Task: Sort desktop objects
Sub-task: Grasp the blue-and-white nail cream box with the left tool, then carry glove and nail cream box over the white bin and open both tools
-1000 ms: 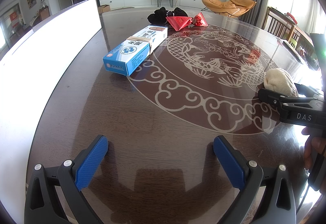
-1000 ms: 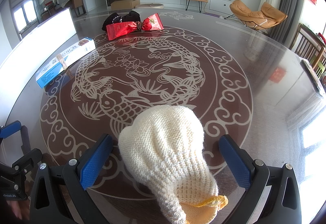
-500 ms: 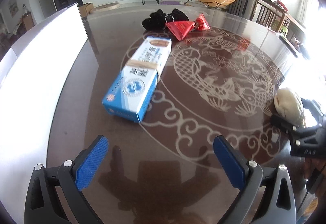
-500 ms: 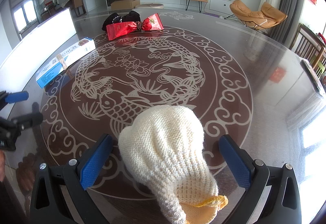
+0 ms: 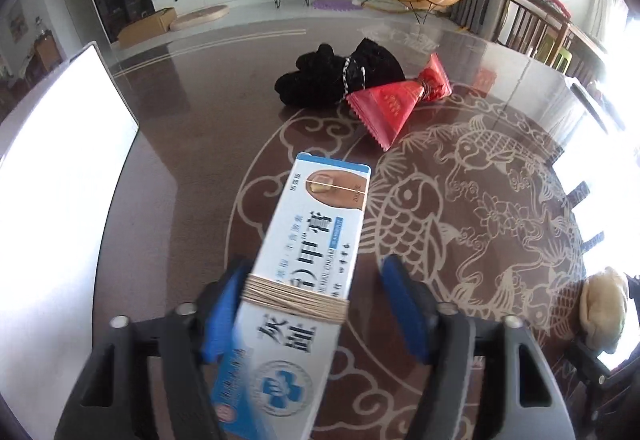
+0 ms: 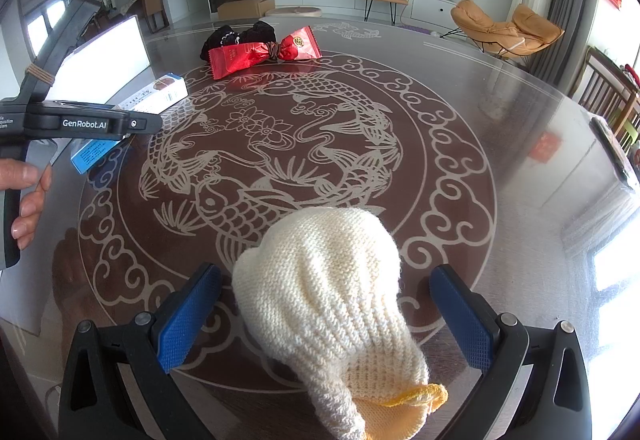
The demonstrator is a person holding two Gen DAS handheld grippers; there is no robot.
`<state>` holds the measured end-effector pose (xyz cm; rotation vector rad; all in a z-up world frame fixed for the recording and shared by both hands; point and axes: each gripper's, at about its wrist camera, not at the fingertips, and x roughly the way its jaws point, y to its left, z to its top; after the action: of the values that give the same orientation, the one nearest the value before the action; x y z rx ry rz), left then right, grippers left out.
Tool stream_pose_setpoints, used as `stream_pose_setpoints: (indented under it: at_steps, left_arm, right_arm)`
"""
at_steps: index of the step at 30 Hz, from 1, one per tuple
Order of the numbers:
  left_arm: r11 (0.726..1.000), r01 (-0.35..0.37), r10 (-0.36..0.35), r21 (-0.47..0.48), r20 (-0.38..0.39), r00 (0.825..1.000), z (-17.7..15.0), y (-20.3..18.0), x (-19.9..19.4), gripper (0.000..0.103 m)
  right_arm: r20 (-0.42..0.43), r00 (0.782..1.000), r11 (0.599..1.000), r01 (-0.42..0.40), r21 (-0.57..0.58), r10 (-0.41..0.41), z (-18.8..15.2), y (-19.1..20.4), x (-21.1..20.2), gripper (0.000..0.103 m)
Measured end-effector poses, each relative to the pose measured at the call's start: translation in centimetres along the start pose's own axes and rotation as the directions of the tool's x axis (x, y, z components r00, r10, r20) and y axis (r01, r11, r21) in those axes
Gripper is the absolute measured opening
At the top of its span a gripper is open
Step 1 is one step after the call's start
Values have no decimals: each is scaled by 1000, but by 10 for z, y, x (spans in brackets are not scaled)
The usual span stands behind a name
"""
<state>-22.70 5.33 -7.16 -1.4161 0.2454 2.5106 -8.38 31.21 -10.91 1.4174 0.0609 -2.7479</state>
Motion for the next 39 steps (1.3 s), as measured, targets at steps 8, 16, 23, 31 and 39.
stream_pose_setpoints:
  at_steps: [8,16,23,31,39]
  left_arm:
    - [999,-18,21,-42,70,997,-60,6,-73,43]
    - [996,37,-24,-78,167,986,-113,16,-137,43]
    - [979,104,-55,-173,269,962,-127,52,-197,43]
    - [924,21,108,-383,312,944,-132,189,-259,43]
    - [824,-141,227,-549,91,970,-157,316,-218,43]
  right_arm:
    - [-50,996,996,-72,-57,69,4,-4,0,103]
    - [-142,966,959,-239,-155,217,20,-7,-9,50]
    - [-72,977,952,-211,-220,200,48,24,-47,47]
    - [32,892,847,-416,-332,450,142,174,-97,47]
    - [-83,769,686,-608,-398,634,172,372,-78,47]
